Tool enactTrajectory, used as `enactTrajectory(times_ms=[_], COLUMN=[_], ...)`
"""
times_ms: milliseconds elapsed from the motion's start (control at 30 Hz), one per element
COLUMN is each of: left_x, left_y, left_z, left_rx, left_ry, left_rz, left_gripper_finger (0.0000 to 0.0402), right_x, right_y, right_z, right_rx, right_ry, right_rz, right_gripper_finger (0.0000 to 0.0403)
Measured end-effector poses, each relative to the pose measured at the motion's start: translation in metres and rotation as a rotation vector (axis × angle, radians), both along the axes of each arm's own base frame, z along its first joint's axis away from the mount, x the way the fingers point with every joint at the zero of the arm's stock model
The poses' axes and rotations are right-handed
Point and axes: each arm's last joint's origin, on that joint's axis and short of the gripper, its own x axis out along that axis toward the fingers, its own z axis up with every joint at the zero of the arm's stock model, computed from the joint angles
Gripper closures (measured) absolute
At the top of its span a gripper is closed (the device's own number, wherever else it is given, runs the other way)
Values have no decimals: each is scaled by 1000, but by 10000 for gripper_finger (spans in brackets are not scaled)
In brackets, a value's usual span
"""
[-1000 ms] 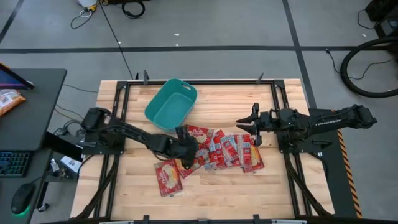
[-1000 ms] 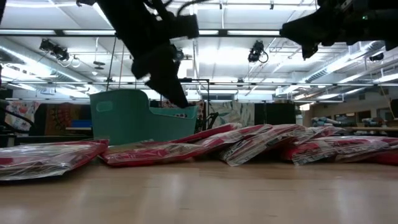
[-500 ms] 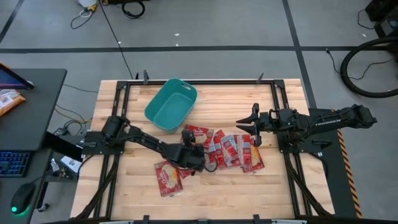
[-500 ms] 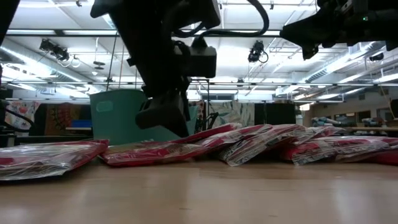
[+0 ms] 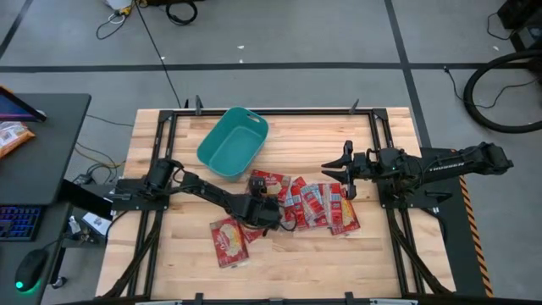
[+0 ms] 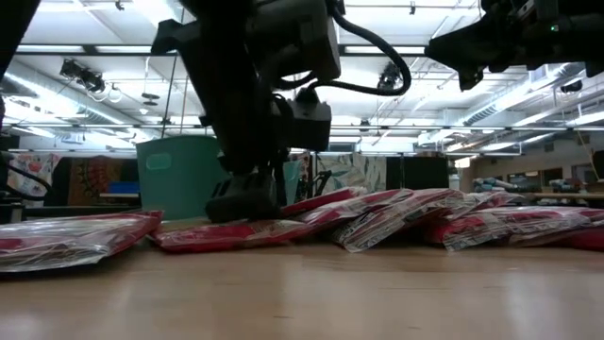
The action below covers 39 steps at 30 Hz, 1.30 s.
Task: Sort popcorn bags into baskets
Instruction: Put the red popcorn bag into the blue bin
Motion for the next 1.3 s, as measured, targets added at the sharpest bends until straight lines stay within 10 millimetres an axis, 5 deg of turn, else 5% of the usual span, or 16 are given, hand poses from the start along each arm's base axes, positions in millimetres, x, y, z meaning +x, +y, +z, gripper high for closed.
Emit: enactTrajectory(times_ms=[167, 533, 700, 1033, 1300], left_x=[1, 10, 23, 29, 9], left_y=[5, 7, 19, 75, 131], left_z=[0, 20, 60, 161, 172], left_rx=[3, -46, -105, -150, -106], left_ry=[6, 4, 9, -110, -19], left_rz=[2, 35, 132, 448, 672], left_gripper_finger=[194, 384, 369, 377, 372], right_x=[0, 0, 0, 0, 0], right_y=[0, 0, 0, 0, 1], right_z=[0, 0, 0, -1, -1], right_rx=[0, 0, 0, 0, 0], right_ry=[0, 0, 1, 3, 10], right_rz=[0, 0, 0, 0, 22], right_gripper_finger=[312, 312, 312, 312, 312])
